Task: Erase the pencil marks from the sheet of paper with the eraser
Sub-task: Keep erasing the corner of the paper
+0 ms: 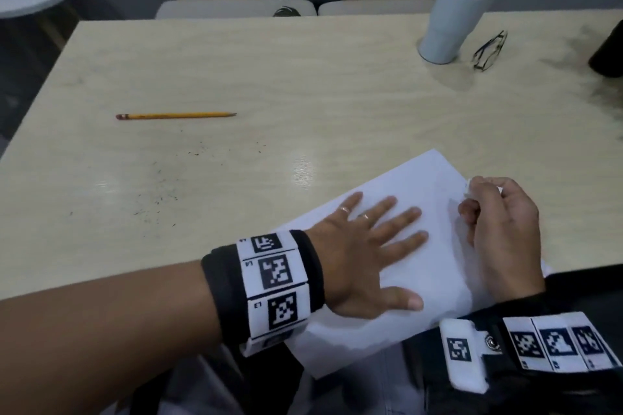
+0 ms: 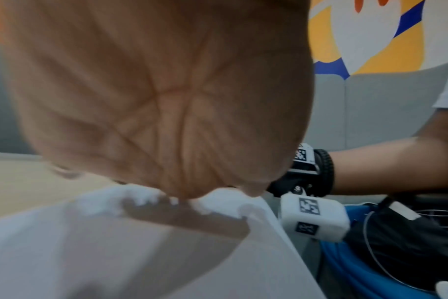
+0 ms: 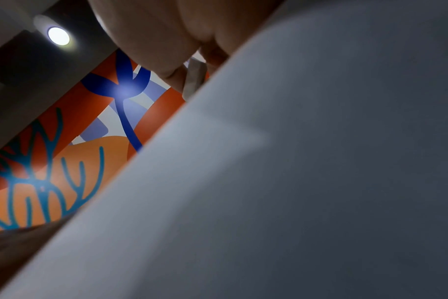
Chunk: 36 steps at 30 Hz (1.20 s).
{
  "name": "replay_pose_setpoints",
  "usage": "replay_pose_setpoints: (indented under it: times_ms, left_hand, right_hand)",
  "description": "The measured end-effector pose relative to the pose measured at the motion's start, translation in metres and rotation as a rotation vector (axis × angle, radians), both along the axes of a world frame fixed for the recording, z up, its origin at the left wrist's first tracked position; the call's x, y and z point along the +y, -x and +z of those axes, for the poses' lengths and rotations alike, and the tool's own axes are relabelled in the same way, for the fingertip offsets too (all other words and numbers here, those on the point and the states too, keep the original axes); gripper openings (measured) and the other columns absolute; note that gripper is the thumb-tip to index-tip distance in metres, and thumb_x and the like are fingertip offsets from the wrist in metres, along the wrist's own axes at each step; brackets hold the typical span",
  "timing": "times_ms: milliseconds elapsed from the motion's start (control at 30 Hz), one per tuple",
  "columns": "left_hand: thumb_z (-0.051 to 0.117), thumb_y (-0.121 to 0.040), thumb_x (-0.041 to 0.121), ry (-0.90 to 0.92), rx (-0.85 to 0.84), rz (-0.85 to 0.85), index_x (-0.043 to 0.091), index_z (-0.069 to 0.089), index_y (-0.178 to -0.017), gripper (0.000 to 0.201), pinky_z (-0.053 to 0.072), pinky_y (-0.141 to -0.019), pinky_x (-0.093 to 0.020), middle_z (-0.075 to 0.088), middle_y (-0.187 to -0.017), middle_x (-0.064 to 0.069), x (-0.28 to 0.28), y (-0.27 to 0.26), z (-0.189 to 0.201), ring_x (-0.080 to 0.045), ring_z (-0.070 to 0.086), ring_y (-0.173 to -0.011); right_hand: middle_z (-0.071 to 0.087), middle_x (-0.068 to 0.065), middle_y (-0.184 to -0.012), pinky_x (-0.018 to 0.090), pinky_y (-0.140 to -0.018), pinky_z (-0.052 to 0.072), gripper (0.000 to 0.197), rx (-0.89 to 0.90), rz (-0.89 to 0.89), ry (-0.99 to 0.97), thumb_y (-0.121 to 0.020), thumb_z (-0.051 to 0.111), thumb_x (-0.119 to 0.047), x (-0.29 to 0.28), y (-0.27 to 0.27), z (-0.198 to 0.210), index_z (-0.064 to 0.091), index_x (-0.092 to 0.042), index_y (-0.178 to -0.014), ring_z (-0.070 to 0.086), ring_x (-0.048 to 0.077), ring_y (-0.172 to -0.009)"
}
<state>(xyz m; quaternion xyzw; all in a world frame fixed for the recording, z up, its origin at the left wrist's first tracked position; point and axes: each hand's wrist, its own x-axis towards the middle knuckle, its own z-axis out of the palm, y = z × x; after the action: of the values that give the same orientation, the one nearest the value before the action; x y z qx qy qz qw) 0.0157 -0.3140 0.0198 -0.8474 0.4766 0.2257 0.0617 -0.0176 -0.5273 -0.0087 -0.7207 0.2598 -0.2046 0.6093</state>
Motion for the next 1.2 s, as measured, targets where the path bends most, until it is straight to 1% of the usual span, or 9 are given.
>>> replay_pose_setpoints:
  times_ms: [200, 367, 467, 567, 633, 700, 900, 1067, 1200]
  left_hand:
    - [0.006, -0.091, 0.089, -0.210, -0.346, 0.401, -0.005, -0.021, -0.158, 0.118, -0.018, -0.124, -0.059, -0.032, -0.166, -0.026, 0.021, -0.023, 0.015, -0.044, -0.033, -0.153]
    - [0.006, -0.099, 0.078, 0.001, -0.152, 0.212, 0.012, -0.026, -0.161, 0.097, -0.020, -0.124, -0.055, -0.041, -0.165, -0.009, 0.025, 0.024, 0.002, -0.031, -0.042, -0.151]
    - [0.005, -0.094, 0.085, -0.075, -0.192, 0.384, -0.001, -0.029, -0.156, 0.111, -0.018, -0.126, -0.054, -0.039, -0.163, -0.023, 0.034, 0.033, 0.001, -0.038, -0.036, -0.153]
    - [0.002, -0.097, 0.081, 0.023, -0.201, 0.535, -0.009, -0.003, -0.161, 0.110, -0.004, -0.128, -0.059, -0.017, -0.168, -0.032, 0.053, 0.035, 0.000, -0.049, -0.014, -0.158]
    - [0.012, -0.103, 0.076, 0.176, -0.169, 0.481, -0.003, 0.025, -0.162, 0.100, 0.010, -0.126, -0.058, 0.005, -0.172, -0.025, 0.072, 0.044, -0.009, -0.047, 0.006, -0.160]
    - [0.017, -0.105, 0.073, 0.225, -0.188, 0.378, 0.005, 0.031, -0.163, 0.091, 0.014, -0.122, -0.057, 0.013, -0.174, -0.017, 0.093, 0.052, -0.021, -0.040, 0.012, -0.161]
    - [0.012, -0.101, 0.079, 0.154, -0.271, 0.647, -0.007, 0.022, -0.161, 0.105, 0.015, -0.127, -0.065, 0.007, -0.173, -0.024, 0.119, 0.047, -0.019, -0.039, 0.005, -0.162]
    - [0.017, -0.105, 0.073, 0.345, -0.172, 0.187, 0.024, 0.012, -0.169, 0.081, 0.003, -0.130, -0.057, -0.003, -0.177, 0.001, 0.110, 0.054, -0.028, -0.026, -0.010, -0.163]
    - [0.005, -0.098, 0.082, 0.106, -0.255, 0.536, 0.008, 0.004, -0.168, 0.101, -0.002, -0.129, -0.057, -0.006, -0.176, -0.009, 0.135, 0.031, -0.025, -0.031, -0.012, -0.162]
  right_hand:
    - [0.059, -0.012, -0.058, 0.036, -0.068, 0.040, 0.018, 0.012, 0.036, 0.075, -0.103, 0.063, -0.036, 0.002, 0.001, -0.001, 0.062, -0.026, -0.088, 0.050, 0.010, -0.058]
    - [0.061, -0.009, -0.059, 0.040, -0.070, 0.042, 0.018, 0.000, 0.043, 0.110, -0.094, 0.063, -0.045, 0.006, 0.000, -0.002, 0.064, -0.029, -0.088, 0.051, 0.015, -0.059]
    - [0.065, -0.009, -0.066, 0.039, -0.067, 0.041, 0.017, -0.007, 0.015, 0.094, -0.096, 0.064, -0.045, 0.006, 0.000, -0.003, 0.063, -0.030, -0.087, 0.051, 0.016, -0.061]
    - [0.065, -0.009, -0.067, 0.030, -0.055, 0.041, 0.017, -0.016, -0.035, 0.062, -0.104, 0.064, -0.034, 0.006, 0.000, -0.005, 0.061, -0.030, -0.088, 0.052, 0.015, -0.060]
    - [0.067, -0.008, -0.068, 0.026, -0.050, 0.042, 0.013, -0.024, -0.050, 0.069, -0.104, 0.064, -0.030, 0.007, -0.001, -0.005, 0.061, -0.024, -0.093, 0.053, 0.012, -0.057]
    - [0.068, -0.005, -0.073, 0.030, -0.053, 0.043, 0.011, -0.032, -0.061, 0.067, -0.102, 0.065, -0.031, 0.007, -0.003, -0.007, 0.063, -0.021, -0.097, 0.053, 0.014, -0.055]
    - [0.068, -0.001, -0.077, 0.034, -0.056, 0.041, 0.016, -0.059, -0.051, 0.048, -0.096, 0.068, -0.035, 0.007, -0.007, -0.012, 0.066, -0.020, -0.101, 0.050, 0.020, -0.056]
    - [0.070, -0.001, -0.078, 0.028, -0.054, 0.040, 0.010, -0.042, -0.062, 0.090, -0.095, 0.068, -0.039, 0.003, -0.011, -0.018, 0.065, -0.030, -0.095, 0.049, 0.016, -0.053]
    - [0.069, 0.000, -0.079, 0.030, -0.055, 0.038, 0.023, 0.041, -0.050, 0.122, -0.092, 0.067, -0.043, -0.005, -0.015, -0.023, 0.066, -0.024, -0.103, 0.047, 0.014, -0.051]
